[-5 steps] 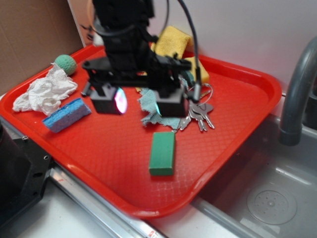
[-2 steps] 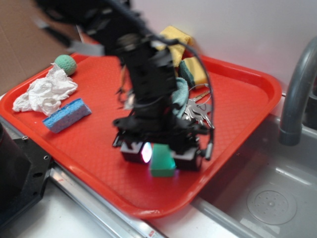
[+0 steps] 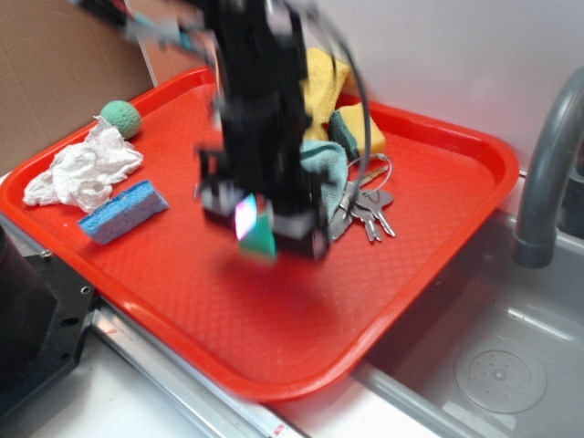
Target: Grab the green block.
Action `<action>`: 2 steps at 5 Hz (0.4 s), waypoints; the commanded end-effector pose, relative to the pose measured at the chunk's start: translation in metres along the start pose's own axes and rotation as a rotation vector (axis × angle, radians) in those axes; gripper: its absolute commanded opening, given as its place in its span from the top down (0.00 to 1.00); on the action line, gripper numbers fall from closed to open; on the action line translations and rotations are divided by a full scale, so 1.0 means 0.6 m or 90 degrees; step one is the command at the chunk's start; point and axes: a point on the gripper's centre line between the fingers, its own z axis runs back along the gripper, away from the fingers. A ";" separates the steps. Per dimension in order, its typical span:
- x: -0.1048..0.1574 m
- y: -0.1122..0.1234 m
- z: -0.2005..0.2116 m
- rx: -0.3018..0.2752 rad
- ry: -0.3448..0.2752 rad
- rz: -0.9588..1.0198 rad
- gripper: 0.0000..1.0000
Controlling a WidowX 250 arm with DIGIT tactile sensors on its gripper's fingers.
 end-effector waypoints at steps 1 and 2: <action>0.075 0.047 0.204 0.071 -0.073 -0.121 1.00; 0.082 0.059 0.252 0.082 -0.105 -0.096 1.00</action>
